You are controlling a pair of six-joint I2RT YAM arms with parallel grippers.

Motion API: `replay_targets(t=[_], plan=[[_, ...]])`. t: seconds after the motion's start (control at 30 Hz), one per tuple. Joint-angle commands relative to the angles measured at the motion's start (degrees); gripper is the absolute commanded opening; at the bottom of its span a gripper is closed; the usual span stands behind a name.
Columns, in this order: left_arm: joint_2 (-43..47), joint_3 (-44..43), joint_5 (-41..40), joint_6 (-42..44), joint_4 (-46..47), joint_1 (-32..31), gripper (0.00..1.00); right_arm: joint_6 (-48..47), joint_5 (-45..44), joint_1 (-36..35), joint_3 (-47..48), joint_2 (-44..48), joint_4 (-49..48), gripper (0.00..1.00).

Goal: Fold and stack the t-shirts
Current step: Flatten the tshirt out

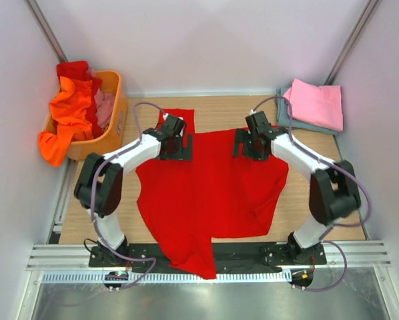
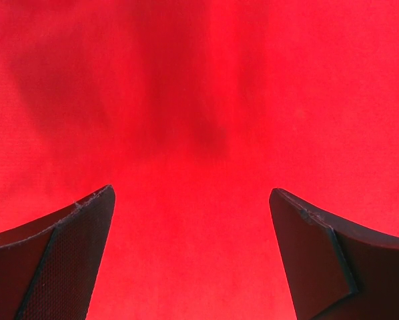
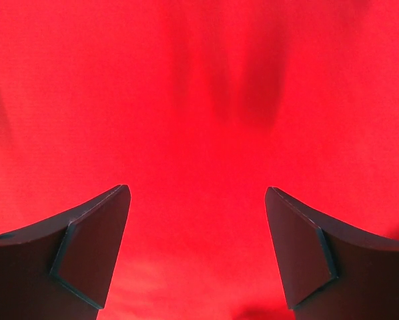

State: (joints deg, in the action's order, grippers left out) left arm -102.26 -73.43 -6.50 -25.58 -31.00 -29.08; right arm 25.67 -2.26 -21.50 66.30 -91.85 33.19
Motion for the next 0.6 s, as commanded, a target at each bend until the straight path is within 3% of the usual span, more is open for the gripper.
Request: replay_targets(t=[0.0, 0.23, 0.57], plan=[[-7.0, -4.3, -2.2, 0.0, 1.4, 2.3, 0.98, -1.9, 3.9, 2.3, 9.2, -10.8, -3.9, 0.89], [-16.9, -10.9, -1.3, 1.0, -0.1, 6.9, 0.98, -1.2, 3.1, 5.5, 21.6, -27.6, -1.5, 0.89], [-39.0, -46.4, 3.2, 5.7, -14.9, 12.8, 0.97, -0.4, 5.6, 8.0, 41.4, -42.4, 2.8, 0.89]])
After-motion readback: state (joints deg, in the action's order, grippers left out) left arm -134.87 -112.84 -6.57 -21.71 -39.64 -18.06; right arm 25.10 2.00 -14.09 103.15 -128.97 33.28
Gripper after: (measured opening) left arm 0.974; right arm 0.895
